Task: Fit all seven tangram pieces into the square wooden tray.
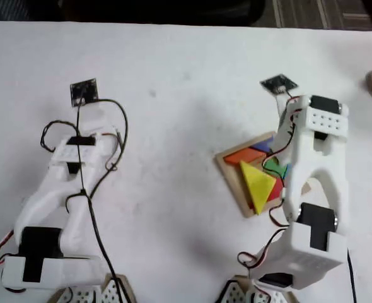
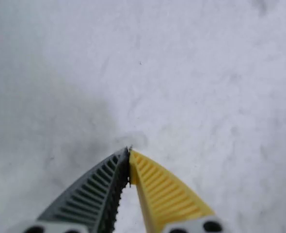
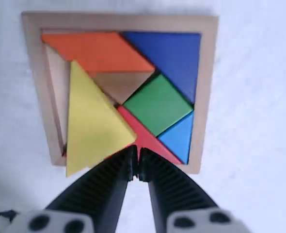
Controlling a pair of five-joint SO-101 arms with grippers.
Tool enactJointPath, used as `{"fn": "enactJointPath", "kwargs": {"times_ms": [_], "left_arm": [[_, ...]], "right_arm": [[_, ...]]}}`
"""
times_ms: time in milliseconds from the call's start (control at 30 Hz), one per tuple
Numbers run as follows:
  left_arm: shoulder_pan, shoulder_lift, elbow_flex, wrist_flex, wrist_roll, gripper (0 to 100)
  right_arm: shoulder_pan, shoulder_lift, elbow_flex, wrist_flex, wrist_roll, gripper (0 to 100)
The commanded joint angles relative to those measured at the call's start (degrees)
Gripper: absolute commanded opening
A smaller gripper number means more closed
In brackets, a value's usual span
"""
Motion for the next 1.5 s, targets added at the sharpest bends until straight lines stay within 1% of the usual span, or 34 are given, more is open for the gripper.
{"fn": "enactJointPath", "kwargs": {"times_ms": [0,133,233,333,500,733,933,1067,1167,1233,1333,1467], "left_arm": [[0.75,-2.68,-0.62,0.18,-0.53,2],[0.75,-2.68,-0.62,0.18,-0.53,2],[0.84,-2.68,-0.62,0.18,-0.53,2],[0.84,-2.68,-0.62,0.18,-0.53,2],[0.75,-2.68,-0.53,0.18,-0.53,2],[0.75,-2.68,-0.62,0.18,-0.53,2],[0.75,-2.68,-0.62,0.18,-0.53,2],[0.84,-2.68,-0.62,0.18,-0.53,2],[0.92,-2.68,-0.62,0.18,-0.53,2],[1.01,-2.68,-0.62,0.18,-0.53,2],[1.01,-2.68,-0.62,0.18,-0.53,2],[0.92,-2.68,-0.62,0.18,-0.53,2]], "right_arm": [[3.74,-1.19,2.2,3.56,2.55,1.8],[5.14,-1.19,10.37,0.13,4.04,1.8],[4.26,-1.19,15.65,-4.0,3.78,1.8],[2.42,-1.19,18.55,-5.85,3.69,1.8],[-1.89,-1.01,19.16,-6.11,-0.7,1.8],[-6.99,-1.1,19.16,-6.11,-4.75,1.8],[-6.99,-1.1,18.99,-6.11,-4.48,1.8],[-2.77,-1.1,16.26,-4.88,-4.22,1.7],[-0.75,-1.1,12.66,-0.75,-4.13,1.8],[-1.8,-1.1,11.16,2.59,-4.48,1.8],[-5.58,-1.19,10.29,5.93,-4.92,1.8],[-10.15,-4.0,10.11,5.05,-9.76,1.7]]}}
